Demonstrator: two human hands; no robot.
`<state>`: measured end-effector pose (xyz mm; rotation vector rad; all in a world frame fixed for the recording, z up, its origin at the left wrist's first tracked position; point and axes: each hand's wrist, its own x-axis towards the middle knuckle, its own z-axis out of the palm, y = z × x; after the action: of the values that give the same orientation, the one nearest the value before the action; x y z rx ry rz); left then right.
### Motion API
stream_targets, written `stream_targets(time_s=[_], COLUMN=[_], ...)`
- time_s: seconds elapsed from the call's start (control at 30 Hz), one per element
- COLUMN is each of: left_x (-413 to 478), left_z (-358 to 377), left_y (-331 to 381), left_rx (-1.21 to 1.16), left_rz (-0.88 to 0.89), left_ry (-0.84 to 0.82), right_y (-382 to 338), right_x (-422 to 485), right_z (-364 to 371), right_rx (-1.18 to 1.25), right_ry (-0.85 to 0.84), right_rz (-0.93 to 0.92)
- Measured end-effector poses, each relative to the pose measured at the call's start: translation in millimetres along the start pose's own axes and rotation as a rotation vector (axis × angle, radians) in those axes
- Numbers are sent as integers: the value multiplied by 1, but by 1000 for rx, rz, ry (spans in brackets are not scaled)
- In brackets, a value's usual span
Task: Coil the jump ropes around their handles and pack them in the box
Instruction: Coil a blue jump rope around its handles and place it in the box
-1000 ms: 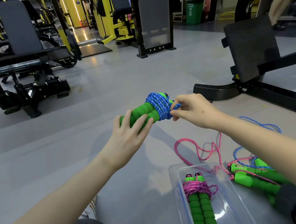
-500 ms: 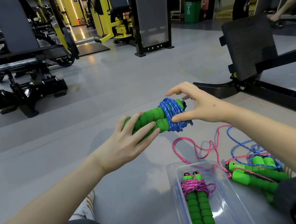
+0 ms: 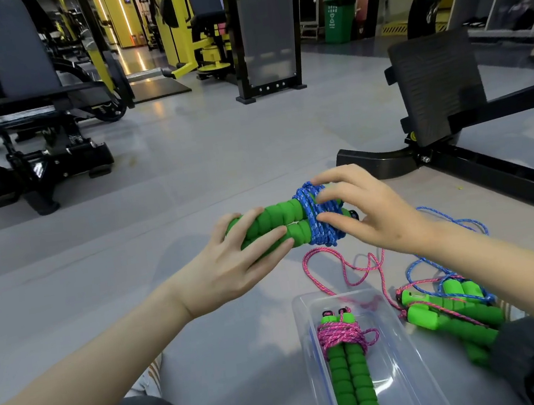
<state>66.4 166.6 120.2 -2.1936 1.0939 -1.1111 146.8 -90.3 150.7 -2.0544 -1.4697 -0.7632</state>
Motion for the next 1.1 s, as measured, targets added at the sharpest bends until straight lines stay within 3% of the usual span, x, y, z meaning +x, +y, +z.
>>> stream_targets(time_s=[0.13,0.27,0.43,0.63,0.83,1.1], left_x=[3,4,3,-3,-4,6], left_z=[-1,0,2,7,11,25], left_y=[5,7,12,39,55,57], left_rx=[-23,-54,-90,-132,-182,-203], left_rz=[0,-32,-32,120,224,308], left_ry=[9,17,28,38,36,-17], right_y=[1,-1,13,8,-2,-20], right_x=[-5,-9,-31,-76,-109,-132], right_z=[-1,-3,-6,-4,-1,0], right_rx=[-247,-358,-431,-396,-313,-244], right_ry=[90,51,-139,-283,-305,-257], right_rz=[-213,-333,-316,-342,-337,-155])
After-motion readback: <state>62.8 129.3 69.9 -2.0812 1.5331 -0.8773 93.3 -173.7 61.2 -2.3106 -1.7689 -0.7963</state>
